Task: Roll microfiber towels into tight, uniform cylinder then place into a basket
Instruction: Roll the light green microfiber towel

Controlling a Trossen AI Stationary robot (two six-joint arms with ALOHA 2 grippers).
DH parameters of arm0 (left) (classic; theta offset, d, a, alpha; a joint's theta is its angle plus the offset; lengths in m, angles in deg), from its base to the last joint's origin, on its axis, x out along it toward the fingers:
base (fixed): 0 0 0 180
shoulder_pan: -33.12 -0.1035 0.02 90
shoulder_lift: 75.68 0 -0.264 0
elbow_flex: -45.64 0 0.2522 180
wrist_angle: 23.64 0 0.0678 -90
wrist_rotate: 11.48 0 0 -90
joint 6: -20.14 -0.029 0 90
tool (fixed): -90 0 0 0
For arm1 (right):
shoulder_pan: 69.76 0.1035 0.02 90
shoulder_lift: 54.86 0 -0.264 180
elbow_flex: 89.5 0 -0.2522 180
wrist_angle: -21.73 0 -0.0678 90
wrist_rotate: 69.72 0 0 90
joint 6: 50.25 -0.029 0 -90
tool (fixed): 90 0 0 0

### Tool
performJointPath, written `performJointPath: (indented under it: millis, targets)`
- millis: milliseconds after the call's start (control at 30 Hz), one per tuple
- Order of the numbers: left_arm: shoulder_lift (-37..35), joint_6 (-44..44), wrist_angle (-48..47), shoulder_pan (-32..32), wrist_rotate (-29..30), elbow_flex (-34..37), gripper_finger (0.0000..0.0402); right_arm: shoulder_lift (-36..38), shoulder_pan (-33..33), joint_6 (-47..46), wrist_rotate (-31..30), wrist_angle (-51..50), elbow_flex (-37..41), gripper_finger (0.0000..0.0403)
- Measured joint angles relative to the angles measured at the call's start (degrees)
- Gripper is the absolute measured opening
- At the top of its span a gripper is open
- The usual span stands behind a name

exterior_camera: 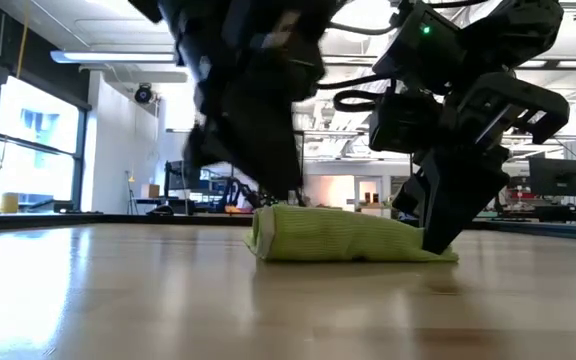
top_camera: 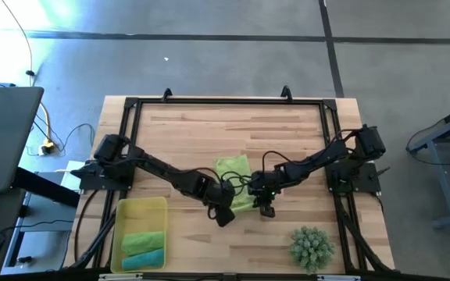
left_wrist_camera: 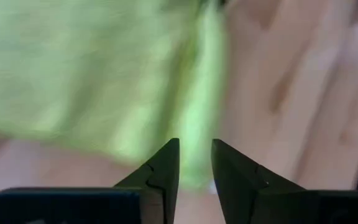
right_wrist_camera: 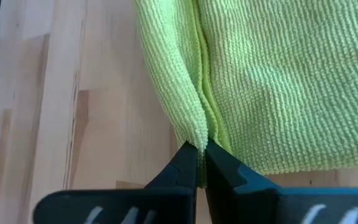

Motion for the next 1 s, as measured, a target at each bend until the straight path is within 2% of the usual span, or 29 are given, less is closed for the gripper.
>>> performJointPath:
  millis: [67,167,267,333,467,667,1000]
  targets:
    - [-1.7,-1.9,-3.5,-0.6,0.9,0.1,0.0087,0.0,0.0,-0.4,0.0,0.1,0.1,0.0002]
    - [-3.1,-6.3,-3.5,-1.0,0.8,0.0,0.0090,0.0,0.0,-0.4,0.1,0.4,0.1,0.0002]
    - [-3.3,-13.9,2.6,0.3,-4.0,0.0,0.0088,0.0,-0.1,-0.4,0.2,0.6,0.2,0.0002]
    - [-2.7,-19.2,6.5,2.1,-5.2,0.0,0.0086,0.0,-0.5,-0.7,0.7,0.6,0.2,0.0002]
    - [-0.4,-26.1,10.1,5.4,-1.7,0.0,0.0084,-0.2,-1.3,-1.5,3.1,0.9,0.2,0.0002]
    - [1.8,-28.1,8.7,7.0,8.7,0.1,0.0083,-0.2,-1.3,-2.4,3.3,1.5,0.3,0.0002]
    - [4.0,-27.4,6.5,6.6,10.2,0.1,0.0083,-0.3,-1.2,-2.3,3.5,1.9,0.3,0.0002]
